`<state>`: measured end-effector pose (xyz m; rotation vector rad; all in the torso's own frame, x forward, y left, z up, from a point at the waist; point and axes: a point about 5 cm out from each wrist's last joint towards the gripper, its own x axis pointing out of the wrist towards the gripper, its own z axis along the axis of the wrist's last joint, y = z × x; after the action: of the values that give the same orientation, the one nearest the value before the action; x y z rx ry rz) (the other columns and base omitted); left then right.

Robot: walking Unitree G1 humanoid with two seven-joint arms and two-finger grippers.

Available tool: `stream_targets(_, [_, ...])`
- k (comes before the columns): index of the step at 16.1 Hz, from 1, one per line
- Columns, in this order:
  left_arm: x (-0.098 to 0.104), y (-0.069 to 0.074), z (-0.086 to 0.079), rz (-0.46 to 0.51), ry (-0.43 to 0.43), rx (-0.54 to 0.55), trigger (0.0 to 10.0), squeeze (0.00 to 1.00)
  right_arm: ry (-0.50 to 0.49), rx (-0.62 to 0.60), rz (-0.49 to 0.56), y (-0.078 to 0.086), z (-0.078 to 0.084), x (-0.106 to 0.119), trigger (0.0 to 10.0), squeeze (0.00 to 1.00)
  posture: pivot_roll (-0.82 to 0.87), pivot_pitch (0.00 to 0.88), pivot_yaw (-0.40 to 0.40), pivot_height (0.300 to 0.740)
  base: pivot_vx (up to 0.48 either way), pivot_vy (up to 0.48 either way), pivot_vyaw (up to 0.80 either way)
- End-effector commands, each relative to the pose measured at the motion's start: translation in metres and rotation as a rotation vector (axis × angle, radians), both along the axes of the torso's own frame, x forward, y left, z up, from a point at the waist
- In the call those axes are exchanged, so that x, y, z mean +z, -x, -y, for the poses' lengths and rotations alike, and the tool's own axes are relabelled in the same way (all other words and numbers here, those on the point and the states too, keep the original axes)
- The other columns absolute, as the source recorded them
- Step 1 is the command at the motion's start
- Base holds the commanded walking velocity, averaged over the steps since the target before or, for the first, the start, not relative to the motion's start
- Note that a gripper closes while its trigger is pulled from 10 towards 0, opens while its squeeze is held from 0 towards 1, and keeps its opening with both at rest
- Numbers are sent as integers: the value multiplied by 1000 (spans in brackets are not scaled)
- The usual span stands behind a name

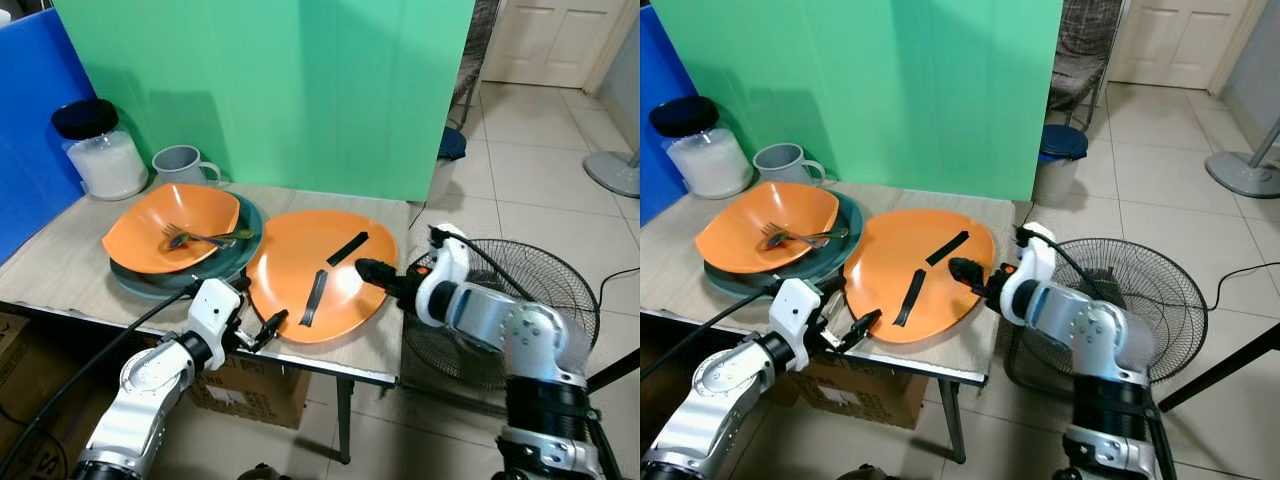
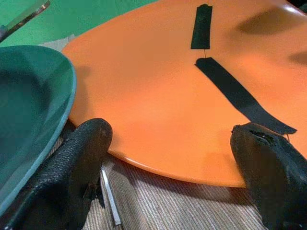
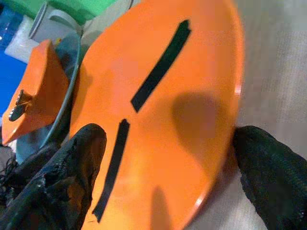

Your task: Setting the table

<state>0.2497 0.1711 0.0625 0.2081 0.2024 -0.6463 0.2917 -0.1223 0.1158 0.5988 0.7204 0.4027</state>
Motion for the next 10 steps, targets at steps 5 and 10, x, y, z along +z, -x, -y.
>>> stream_targets(5, [-20, 12, 5, -88, -26, -44, 10000, 0, -72, 30, 4, -4, -15, -10, 10000, 0, 79, 0, 33, 740, 0, 0, 0])
stream_targets(10, [-17, 9, 7, -66, -17, -53, 10000, 0, -347, -2, -33, 0, -23, -31, 0, 0, 83, 0, 35, 740, 0, 0, 0])
